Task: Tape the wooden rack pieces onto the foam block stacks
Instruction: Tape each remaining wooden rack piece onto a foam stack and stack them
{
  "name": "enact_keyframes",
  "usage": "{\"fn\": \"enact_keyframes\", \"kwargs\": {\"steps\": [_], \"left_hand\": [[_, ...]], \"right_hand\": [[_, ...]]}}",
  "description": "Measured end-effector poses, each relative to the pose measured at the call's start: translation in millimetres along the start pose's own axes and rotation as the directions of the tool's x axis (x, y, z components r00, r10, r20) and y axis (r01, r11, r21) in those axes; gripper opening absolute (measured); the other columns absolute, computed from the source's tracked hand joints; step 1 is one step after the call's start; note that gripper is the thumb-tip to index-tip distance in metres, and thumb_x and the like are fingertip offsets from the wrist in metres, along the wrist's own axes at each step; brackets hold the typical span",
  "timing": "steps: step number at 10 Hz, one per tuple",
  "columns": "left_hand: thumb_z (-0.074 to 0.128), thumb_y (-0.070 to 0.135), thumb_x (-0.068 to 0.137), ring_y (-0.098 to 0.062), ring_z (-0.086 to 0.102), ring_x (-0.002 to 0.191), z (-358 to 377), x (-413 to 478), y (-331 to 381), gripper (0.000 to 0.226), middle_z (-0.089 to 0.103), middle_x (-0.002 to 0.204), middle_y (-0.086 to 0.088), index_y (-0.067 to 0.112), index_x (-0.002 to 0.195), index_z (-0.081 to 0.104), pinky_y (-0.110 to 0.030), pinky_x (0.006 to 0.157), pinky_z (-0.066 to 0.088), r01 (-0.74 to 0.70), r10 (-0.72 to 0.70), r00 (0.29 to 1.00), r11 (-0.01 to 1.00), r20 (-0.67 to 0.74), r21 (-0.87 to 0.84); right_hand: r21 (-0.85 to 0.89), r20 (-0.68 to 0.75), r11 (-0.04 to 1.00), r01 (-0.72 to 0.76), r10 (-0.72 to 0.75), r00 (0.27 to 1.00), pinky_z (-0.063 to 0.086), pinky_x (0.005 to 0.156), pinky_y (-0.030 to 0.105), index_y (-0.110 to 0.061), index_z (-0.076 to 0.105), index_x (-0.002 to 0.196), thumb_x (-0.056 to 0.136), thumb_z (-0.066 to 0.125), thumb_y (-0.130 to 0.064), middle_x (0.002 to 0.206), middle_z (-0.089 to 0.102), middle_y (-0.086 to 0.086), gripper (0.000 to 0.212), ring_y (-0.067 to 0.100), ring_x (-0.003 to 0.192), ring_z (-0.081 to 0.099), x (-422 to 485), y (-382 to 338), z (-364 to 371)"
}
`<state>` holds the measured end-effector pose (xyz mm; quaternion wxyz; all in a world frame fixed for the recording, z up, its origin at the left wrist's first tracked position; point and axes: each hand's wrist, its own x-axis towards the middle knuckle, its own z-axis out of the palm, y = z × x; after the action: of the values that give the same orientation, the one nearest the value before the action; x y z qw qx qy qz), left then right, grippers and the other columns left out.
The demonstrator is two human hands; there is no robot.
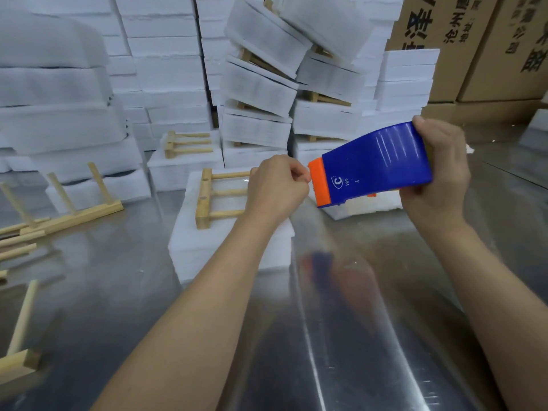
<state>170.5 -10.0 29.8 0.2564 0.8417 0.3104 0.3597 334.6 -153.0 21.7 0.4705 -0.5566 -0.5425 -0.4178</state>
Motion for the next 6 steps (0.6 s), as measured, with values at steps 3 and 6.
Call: {"fn": "enact_keyframes", "kwargs": {"steps": [3, 6], "left_hand": [[0.064, 0.017, 0.083, -0.015, 0.065, 0.079, 1, -1, -3, 0.026, 0.066, 0.069, 0.015, 0.032, 0.062, 0.062, -0.04, 0.084, 0.053, 0.011, -0.006, 0.999, 0.986, 0.032, -0.166], [0.046, 0.024, 0.093, -0.011, 0.055, 0.087, 4, 3, -1, 0.021, 0.064, 0.09, 0.013, 0.03, 0.08, 0.063, -0.039, 0.096, 0.043, 0.03, -0.027, 0.999, 0.994, 0.029, -0.103]], "right_hand": [[-0.073, -0.026, 0.997, 0.031, -0.033, 0.999, 0.047, 0.088, 0.035, -0.01, 0.04, 0.12, 0.071, 0.076, 0.008, 0.119, 0.05, 0.028, 0.064, 0.033, 0.108, 0.046, -7, 5, 7], [0.036, -0.041, 0.914, -0.405, 0.406, 0.913, 0.046, 0.097, 0.028, -0.009, 0.052, 0.119, 0.082, 0.072, -0.009, 0.122, 0.054, 0.023, 0.043, 0.013, 0.115, 0.052, -20, 96, -86]]}}
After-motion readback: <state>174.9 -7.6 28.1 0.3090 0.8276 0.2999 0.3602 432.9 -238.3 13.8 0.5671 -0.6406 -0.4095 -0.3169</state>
